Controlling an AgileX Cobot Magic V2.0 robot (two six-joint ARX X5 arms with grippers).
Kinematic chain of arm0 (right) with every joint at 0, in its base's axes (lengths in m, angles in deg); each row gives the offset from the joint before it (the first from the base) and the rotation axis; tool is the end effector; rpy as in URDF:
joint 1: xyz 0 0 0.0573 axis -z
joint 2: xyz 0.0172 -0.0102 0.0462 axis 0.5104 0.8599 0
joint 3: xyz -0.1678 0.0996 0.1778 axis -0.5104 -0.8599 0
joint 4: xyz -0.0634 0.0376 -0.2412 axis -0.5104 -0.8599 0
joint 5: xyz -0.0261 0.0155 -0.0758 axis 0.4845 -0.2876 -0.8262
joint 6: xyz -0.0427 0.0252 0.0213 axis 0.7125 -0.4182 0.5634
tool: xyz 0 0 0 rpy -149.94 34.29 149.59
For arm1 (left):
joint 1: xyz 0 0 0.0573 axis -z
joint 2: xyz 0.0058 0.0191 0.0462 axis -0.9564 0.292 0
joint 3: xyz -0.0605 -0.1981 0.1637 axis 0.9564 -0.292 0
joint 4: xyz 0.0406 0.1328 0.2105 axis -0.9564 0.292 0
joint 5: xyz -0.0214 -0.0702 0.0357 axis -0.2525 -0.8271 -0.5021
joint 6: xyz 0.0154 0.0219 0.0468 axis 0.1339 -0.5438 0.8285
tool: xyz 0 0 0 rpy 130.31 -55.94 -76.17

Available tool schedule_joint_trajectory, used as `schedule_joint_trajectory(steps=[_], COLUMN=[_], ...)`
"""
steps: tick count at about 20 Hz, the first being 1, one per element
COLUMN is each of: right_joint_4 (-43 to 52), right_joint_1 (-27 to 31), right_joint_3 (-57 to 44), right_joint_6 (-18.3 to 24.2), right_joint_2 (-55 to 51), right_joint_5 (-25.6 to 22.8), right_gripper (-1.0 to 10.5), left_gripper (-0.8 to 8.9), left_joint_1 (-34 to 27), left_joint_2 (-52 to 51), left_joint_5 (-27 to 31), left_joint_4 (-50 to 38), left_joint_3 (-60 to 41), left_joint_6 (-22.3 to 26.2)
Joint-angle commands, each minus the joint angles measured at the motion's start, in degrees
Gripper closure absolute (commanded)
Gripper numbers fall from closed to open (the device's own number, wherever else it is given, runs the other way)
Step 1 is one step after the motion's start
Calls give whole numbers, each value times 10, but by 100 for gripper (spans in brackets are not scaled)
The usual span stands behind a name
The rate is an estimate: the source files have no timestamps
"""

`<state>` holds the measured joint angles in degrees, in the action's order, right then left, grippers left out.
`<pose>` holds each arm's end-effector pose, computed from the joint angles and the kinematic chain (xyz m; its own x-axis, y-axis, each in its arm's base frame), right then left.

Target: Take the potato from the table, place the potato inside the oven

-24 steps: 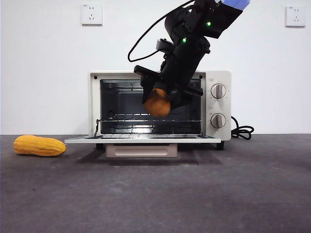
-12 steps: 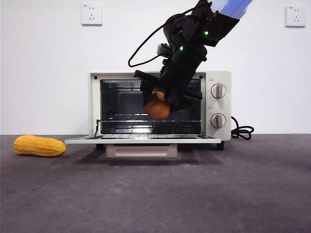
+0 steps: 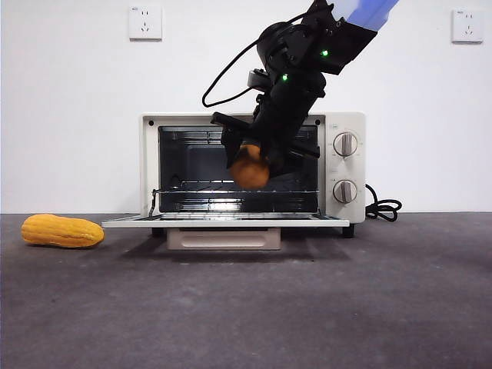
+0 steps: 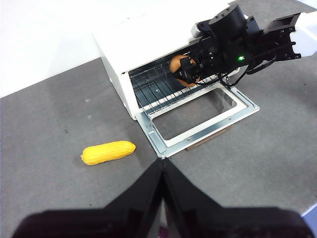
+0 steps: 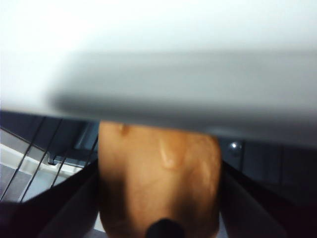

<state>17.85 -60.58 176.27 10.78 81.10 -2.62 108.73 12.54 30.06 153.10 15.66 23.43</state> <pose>0.4288 0.2448 0.2199 0.7536 0.3757 -0.5394 -0.2825 0.9260 0.2503 0.0556 -0.0318 0.4783 0.8204 -0.3045 -0.4840 0.4049 0.9070 0.1157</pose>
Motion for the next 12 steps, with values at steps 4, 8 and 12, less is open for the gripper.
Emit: schedule_joint_trajectory(steps=[4,8,12], right_joint_4=[10,15,16], right_joint_1=[-7,-12,-18], right_joint_3=[-1,-1,-1], right_joint_6=[-4,-4,-3], right_joint_2=[16,16,15], right_joint_5=[-2,-4,-12], right_gripper=[376,378,379], left_gripper=[819,819,819], left_joint_1=[1,1,1], left_joint_2=[-3,-3,-3], left_joint_5=[2,2,2], left_joint_4=[-3,-2,-2], left_joint_3=[-4,-4,-4], left_joint_6=[7,7,7])
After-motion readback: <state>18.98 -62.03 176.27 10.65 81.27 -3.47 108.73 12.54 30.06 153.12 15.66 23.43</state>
